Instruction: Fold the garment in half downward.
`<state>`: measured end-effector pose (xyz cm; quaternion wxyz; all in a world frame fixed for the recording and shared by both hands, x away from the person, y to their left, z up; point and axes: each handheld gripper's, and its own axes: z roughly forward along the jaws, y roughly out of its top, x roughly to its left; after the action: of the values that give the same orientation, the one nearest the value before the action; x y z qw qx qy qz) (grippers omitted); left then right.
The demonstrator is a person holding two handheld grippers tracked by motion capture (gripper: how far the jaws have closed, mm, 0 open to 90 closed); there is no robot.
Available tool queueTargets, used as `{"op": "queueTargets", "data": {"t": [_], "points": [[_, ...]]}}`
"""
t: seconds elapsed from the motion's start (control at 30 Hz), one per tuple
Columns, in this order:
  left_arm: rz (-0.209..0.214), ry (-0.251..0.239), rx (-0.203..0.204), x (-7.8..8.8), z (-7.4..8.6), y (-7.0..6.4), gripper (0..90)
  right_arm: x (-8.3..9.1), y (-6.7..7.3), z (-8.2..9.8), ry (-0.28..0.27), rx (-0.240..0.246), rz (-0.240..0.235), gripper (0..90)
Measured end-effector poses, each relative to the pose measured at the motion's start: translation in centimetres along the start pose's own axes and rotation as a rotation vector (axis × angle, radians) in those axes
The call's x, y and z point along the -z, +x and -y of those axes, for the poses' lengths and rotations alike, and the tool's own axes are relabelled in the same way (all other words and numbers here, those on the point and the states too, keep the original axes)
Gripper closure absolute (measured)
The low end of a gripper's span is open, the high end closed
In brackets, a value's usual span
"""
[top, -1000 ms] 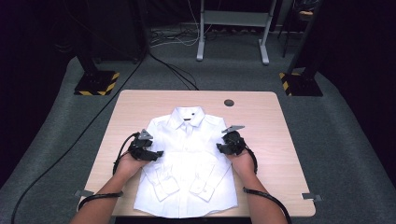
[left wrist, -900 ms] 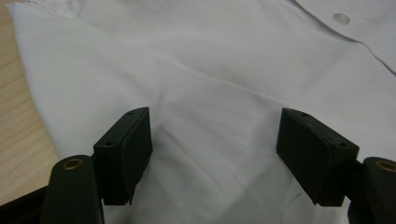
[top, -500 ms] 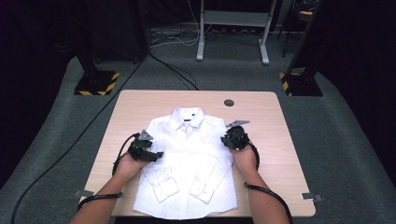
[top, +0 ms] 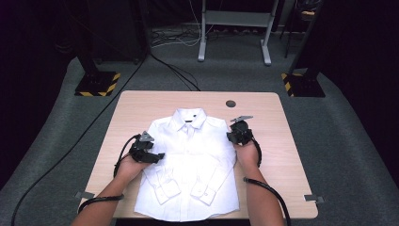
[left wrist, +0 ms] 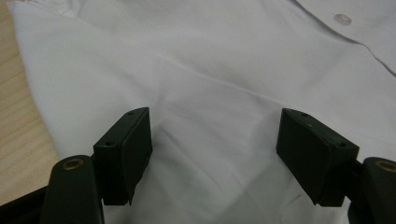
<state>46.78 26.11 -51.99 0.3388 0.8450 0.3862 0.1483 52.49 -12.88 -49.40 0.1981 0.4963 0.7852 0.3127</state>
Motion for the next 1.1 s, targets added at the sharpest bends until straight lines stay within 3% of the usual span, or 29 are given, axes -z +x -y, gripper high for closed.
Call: {"op": "queueTargets", "data": {"t": [0.27,0.4,0.57,0.77,0.9,1.1], "points": [[0.005,-0.012,0.008,0.0,0.1,0.1,26.5,-0.9,0.1,-0.1,0.040,-0.002,-0.019,68.3],[0.005,-0.018,0.051,0.2,0.0,0.5,28.7,-1.3,0.2,0.0,0.062,0.002,-0.016,67.4],[-0.040,-0.061,0.102,1.0,-0.2,1.9,29.3,-1.5,0.2,0.2,0.077,0.001,-0.014,65.9],[-0.097,-0.059,0.150,1.6,-0.4,3.8,29.0,-1.6,0.0,0.2,0.086,-0.019,-0.035,65.8],[-0.117,-0.055,0.187,1.4,-0.5,4.6,28.3,-1.5,0.3,0.2,0.088,-0.010,-0.042,72.3],[-0.139,-0.031,0.205,0.4,-0.9,5.2,28.2,-1.3,0.8,0.5,0.080,0.024,-0.054,83.8]]}}
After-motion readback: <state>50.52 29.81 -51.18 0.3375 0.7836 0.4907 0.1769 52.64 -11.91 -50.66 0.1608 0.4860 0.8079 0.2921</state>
